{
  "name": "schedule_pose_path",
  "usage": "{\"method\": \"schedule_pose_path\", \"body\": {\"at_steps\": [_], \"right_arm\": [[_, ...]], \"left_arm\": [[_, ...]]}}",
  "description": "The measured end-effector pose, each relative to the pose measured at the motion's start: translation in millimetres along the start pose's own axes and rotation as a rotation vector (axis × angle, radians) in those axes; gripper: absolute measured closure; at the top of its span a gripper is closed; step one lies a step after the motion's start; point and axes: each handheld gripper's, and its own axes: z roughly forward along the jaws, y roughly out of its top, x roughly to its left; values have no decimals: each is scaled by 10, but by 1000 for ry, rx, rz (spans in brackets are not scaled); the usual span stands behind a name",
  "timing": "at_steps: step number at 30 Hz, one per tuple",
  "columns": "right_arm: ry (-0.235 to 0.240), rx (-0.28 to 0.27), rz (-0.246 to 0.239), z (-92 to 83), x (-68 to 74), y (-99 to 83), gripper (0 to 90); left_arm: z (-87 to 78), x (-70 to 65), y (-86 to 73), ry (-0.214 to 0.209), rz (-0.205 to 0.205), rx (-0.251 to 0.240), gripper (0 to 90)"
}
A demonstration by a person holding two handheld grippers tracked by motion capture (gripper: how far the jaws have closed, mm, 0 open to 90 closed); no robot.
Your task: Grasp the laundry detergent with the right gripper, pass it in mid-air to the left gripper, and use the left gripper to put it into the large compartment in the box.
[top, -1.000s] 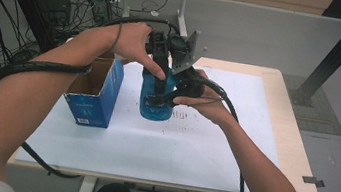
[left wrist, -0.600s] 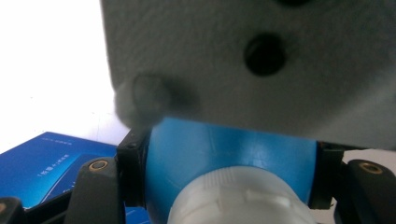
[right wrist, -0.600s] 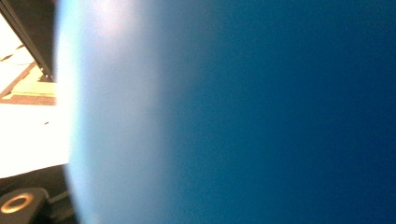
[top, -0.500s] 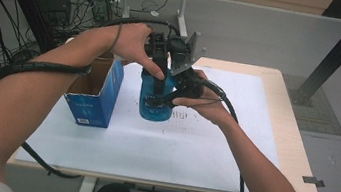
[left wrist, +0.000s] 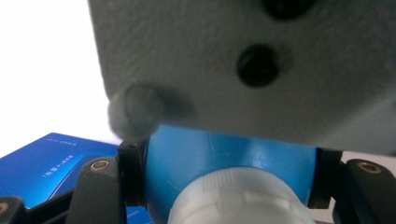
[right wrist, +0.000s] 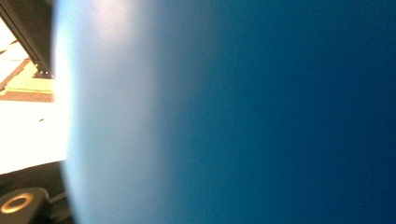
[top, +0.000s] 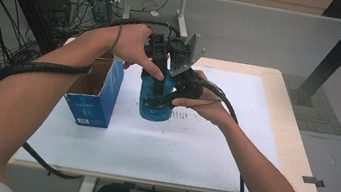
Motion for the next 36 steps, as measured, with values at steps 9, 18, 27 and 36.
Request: {"method": "schedule_pose_path", "body": {"at_steps": [9,18,27,36], "right_arm": [[3,-8,3,-8,-7,-10,440],[8,-10,0,0,-8,-12,437],[9,-9,-7,-14,-16,-19,432],[18,-16,-4,2,-19,-19,429]], "left_arm": [[-1,4,14,2,3,2,364],[-7,-5,11,5,-1,-2,365],[-8,-10,32,4,0,5,366],[-6,-10,24,2,-2,3,367]]}}
